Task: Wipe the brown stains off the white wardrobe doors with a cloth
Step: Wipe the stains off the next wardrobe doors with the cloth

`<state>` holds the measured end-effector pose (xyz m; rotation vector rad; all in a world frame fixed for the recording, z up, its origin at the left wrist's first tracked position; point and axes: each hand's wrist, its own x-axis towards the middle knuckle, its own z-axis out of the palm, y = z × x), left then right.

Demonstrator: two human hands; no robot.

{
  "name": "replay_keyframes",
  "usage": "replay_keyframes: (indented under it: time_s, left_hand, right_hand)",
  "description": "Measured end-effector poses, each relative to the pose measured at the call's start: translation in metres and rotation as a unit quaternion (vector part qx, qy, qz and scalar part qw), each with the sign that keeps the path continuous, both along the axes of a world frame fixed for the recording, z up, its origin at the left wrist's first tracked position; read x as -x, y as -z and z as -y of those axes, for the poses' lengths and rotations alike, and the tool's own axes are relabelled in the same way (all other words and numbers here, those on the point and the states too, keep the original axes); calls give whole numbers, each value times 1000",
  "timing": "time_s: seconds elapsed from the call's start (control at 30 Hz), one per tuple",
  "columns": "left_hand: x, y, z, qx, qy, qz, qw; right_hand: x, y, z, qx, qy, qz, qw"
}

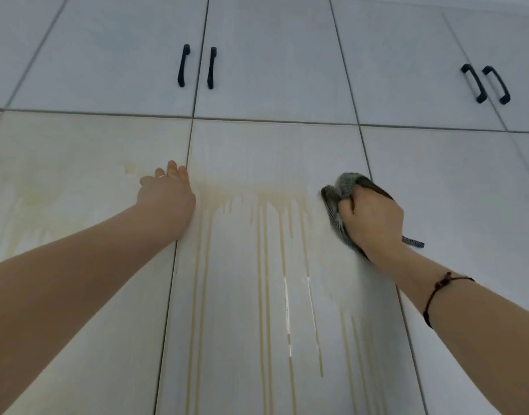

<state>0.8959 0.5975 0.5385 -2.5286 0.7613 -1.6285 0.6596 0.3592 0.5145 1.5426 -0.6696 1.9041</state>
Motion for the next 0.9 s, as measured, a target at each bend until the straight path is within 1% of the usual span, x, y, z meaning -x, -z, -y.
replay_keyframes:
  time_s: [0.03,0.1,0.2,0.27,0.37,0.43,0.53,0.63,0.7,0.77,0.8,0.9]
  left_hand:
    - [-2,0,1,1,2,11,1000]
    - [-5,0,4,1,1,24,1000]
    - [-10,4,10,18,4,28,999]
    - [-14,8,12,38,26,21,999]
    - [-18,11,10,61,62,11,996]
    - [-19,13,9,64,76,7,995]
    - [-23,14,8,72,83,17,994]
    - [-22,14,10,74,86,17,993]
    - [-22,14,13,81,80,18,993]
    - [-22,14,15,80,74,26,994]
    - [-23,14,15,79,71,30,994]
    - [-27,12,16,78,61,37,994]
  right_hand:
    - [-2,-16,2,-21,-1,35,999]
    - [-9,-43,-2,-31,4,71,997]
    - [-30,-70,-15,-25,10,91,995]
    - [-46,-77,-25,-18,27,85,996]
    - [-61,-69,-39,-4,32,33,999]
    - [-62,-47,-43,13,15,-6,1000]
    - [-59,8,-46,69,-13,-82,994]
    - [-53,66,-45,156,-19,-198,968]
    - [-50,73,-42,179,-10,-249,952]
    - [-52,50,-41,178,3,-227,957]
    - [-54,32,-40,169,5,-191,967]
    - [-63,-30,-40,91,-20,-45,995]
